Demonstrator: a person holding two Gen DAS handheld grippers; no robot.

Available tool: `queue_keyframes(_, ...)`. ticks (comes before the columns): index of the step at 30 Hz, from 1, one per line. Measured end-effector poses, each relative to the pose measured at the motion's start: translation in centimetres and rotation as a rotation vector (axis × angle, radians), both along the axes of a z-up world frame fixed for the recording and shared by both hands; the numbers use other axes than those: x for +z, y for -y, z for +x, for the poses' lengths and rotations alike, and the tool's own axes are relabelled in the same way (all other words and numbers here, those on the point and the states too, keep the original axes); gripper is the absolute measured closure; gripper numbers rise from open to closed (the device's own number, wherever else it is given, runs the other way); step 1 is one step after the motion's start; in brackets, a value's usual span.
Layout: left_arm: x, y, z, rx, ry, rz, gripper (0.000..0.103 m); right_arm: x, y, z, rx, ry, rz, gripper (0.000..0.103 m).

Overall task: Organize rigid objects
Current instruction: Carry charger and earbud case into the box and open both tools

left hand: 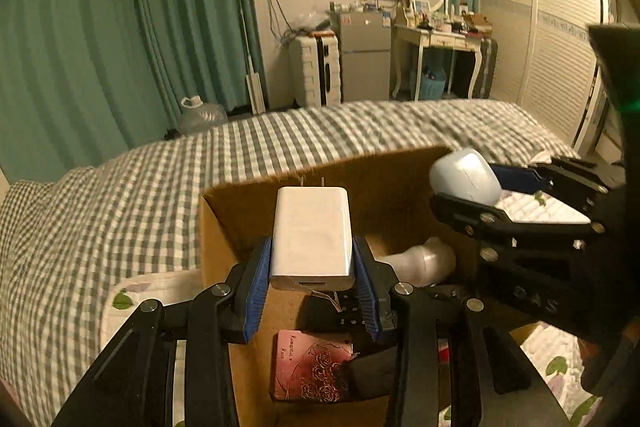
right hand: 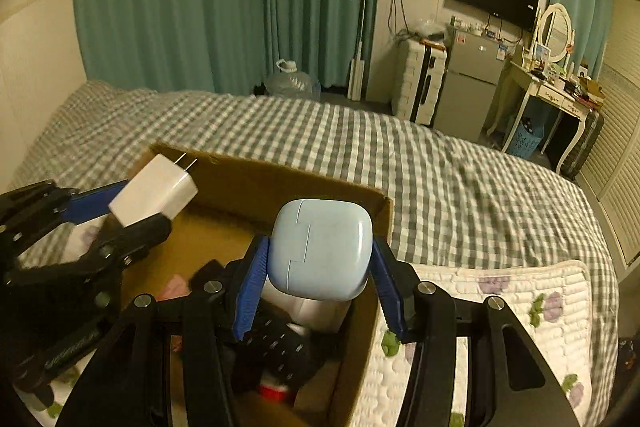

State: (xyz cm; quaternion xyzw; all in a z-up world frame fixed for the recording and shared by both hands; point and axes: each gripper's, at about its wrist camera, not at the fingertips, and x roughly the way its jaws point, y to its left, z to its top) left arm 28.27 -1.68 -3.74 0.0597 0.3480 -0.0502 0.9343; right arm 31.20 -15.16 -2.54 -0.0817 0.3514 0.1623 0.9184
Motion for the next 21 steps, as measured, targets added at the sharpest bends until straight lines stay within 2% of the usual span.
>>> queue_keyframes(8,-2.5,-0.2,0.8,-0.001,-0.069,-0.01,0.063,-2.0,-0.5,2.5,-0.031,-0.033,0.03,0.052)
queue_keyframes(11,-2.7,-0.1,0.9,0.002,-0.071,-0.012,0.06,-2.0,-0.4,2.4,-0.06,-0.035,0.039,0.04)
queue_keyframes(13,-2.3,-0.1,0.8,0.011,-0.077,-0.024,0.056,-1.5,-0.2,1.8,-0.056,-0.031,0.064,0.04)
queue_keyframes(17,0.2,0.2,-0.1,0.026,-0.05,-0.018,0.049,0.6,0.3,0.4,-0.065,-0.001,0.049,0.04)
queue_keyframes(21,5.0,0.1,-2.1,0.061,0.023,-0.024,0.045,4.2,1.5,-1.6,-0.083,0.038,0.044,0.04)
